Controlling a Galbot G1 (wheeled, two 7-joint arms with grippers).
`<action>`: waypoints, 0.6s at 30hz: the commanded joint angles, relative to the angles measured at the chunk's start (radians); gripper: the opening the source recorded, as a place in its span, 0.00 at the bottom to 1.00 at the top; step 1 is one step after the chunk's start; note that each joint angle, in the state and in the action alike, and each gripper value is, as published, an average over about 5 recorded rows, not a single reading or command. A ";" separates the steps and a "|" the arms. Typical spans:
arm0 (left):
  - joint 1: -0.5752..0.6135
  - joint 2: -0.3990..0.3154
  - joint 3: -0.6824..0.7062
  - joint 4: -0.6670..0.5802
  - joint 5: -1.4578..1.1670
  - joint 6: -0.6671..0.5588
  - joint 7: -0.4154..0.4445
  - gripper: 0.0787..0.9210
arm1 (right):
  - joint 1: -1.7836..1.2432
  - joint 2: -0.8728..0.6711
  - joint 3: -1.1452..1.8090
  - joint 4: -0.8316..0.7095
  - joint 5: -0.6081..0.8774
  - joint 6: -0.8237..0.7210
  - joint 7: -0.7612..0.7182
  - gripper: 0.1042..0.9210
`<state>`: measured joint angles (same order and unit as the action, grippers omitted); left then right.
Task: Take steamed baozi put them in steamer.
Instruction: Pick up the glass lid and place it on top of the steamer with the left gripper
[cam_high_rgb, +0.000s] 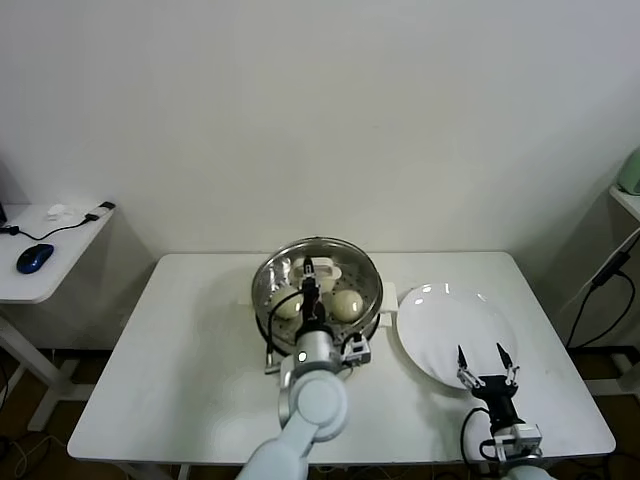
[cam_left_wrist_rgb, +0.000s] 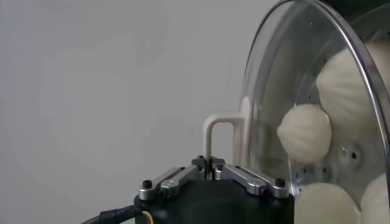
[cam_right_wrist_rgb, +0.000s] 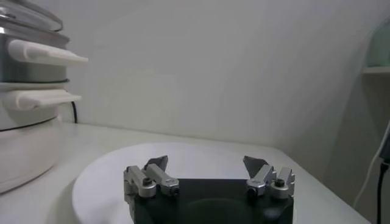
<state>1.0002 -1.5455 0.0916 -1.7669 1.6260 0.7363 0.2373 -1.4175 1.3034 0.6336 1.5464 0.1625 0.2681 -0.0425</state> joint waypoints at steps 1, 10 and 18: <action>0.014 -0.008 -0.009 0.019 0.006 0.049 -0.013 0.07 | 0.007 0.006 -0.001 -0.005 -0.007 0.006 0.002 0.88; 0.004 -0.015 -0.007 0.036 0.003 0.049 -0.032 0.07 | 0.012 0.014 -0.004 -0.010 -0.022 0.016 0.007 0.88; 0.014 -0.023 0.000 0.023 0.021 0.045 -0.043 0.07 | 0.012 0.018 -0.004 -0.020 -0.033 0.029 0.008 0.88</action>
<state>1.0061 -1.5641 0.0887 -1.7416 1.6349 0.7363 0.2025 -1.4075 1.3186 0.6292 1.5308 0.1373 0.2897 -0.0352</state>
